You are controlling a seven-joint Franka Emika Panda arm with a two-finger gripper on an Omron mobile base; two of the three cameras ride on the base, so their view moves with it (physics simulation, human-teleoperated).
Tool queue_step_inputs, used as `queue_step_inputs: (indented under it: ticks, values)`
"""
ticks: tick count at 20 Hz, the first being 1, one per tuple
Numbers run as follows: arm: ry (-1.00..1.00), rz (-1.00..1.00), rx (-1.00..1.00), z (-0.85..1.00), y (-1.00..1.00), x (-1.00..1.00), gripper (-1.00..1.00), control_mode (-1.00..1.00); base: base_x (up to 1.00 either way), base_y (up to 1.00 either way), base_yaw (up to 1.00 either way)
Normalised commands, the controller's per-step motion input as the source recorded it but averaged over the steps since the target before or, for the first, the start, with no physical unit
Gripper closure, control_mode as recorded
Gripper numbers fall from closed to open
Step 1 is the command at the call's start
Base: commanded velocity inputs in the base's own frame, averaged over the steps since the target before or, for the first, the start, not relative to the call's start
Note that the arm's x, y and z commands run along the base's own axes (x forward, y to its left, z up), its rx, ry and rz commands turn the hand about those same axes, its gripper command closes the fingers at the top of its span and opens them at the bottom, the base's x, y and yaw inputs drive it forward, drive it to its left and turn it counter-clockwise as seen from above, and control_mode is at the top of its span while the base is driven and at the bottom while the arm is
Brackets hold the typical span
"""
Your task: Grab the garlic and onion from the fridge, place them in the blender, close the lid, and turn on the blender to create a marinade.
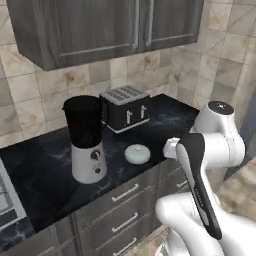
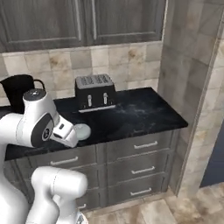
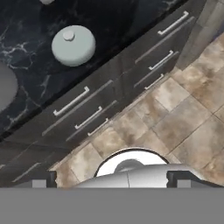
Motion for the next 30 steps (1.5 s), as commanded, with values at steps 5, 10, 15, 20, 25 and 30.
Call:
queue_step_inputs:
  ticks: [5,10,15,20,25,30]
  values:
    - [0.0,0.0,0.0,0.0,0.0,0.0,-1.0,1.0,0.01,-0.09,-0.98]
    - [0.0,0.0,0.0,0.0,0.0,0.0,-1.0,1.0,0.44,-0.27,-0.86]
    - [0.0,0.0,0.0,0.0,0.0,0.0,-1.0,1.0,0.72,-0.22,-0.76]
    - [0.0,0.0,0.0,0.0,0.0,0.0,-1.0,1.0,0.9,-0.25,-0.69]
    - [0.0,0.0,0.0,0.0,0.0,0.0,-1.0,1.0,0.98,-0.51,-0.5]
    - [0.0,0.0,0.0,0.0,0.0,0.0,-1.0,1.0,1.0,-0.3,-0.23]
